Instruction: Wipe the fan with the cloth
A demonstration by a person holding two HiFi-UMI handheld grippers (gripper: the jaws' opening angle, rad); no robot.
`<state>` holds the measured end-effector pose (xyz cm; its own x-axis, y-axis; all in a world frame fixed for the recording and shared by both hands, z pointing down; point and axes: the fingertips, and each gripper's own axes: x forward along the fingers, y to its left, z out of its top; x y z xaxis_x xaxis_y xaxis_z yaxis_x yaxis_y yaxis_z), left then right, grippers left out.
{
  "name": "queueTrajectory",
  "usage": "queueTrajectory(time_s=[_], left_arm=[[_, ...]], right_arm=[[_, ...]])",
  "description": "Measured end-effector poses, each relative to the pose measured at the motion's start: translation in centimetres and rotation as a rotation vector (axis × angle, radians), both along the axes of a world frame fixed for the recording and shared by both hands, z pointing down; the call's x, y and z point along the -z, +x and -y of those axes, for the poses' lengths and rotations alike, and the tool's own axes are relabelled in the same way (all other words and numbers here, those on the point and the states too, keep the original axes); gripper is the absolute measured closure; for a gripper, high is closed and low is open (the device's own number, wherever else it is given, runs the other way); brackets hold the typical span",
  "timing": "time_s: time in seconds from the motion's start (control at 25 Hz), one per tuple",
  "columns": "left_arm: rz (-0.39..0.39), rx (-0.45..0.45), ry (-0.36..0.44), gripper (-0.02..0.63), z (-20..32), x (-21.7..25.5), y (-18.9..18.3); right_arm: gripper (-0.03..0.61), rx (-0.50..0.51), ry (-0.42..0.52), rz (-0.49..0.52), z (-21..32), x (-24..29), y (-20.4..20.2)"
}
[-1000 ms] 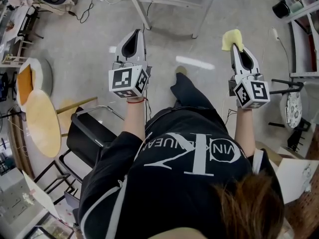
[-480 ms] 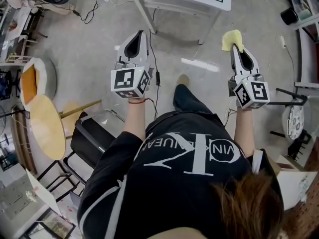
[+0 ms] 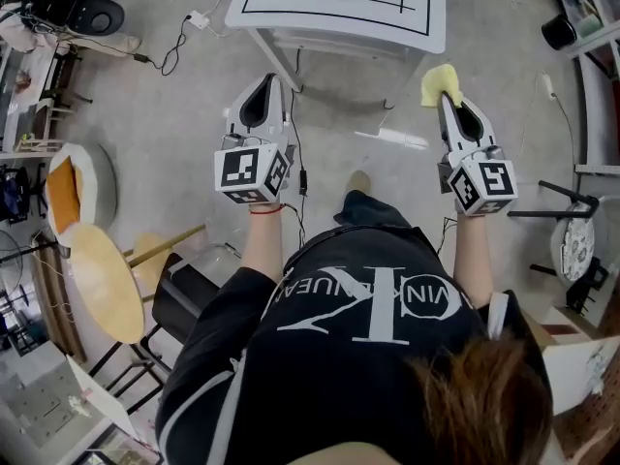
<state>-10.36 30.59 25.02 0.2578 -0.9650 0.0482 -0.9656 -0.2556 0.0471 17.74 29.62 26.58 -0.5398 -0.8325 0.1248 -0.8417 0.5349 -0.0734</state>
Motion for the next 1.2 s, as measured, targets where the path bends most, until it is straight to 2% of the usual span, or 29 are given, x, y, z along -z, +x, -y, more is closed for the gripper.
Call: queueTrajectory(time_s=[0.56,0.84,1.0,1.2], left_arm=[[0.009,-0.014,-0.005,0.603,7.6,-0.1,-0.6],[0.042,-0.062,-0.021,0.603,9.4,0.0,0.9],[0.010,-0.072,-0.046,0.602,10.6,-0.2,0.7],[0.042,-0.118,-0.071,0.601,14.5,-1.2,1.5]], right_arm=[[0.543,0.067,-0.007,0.018,8.2,-0.7,-2.6],[0.543,0.068,-0.027,0.022,9.5,-1.5,-2.2],[0.543,0.085,-0.047,0.039,10.3,-2.1,-2.9],[0.543,0.086,-0.067,0.032,13.1,-2.9,-3.8]])
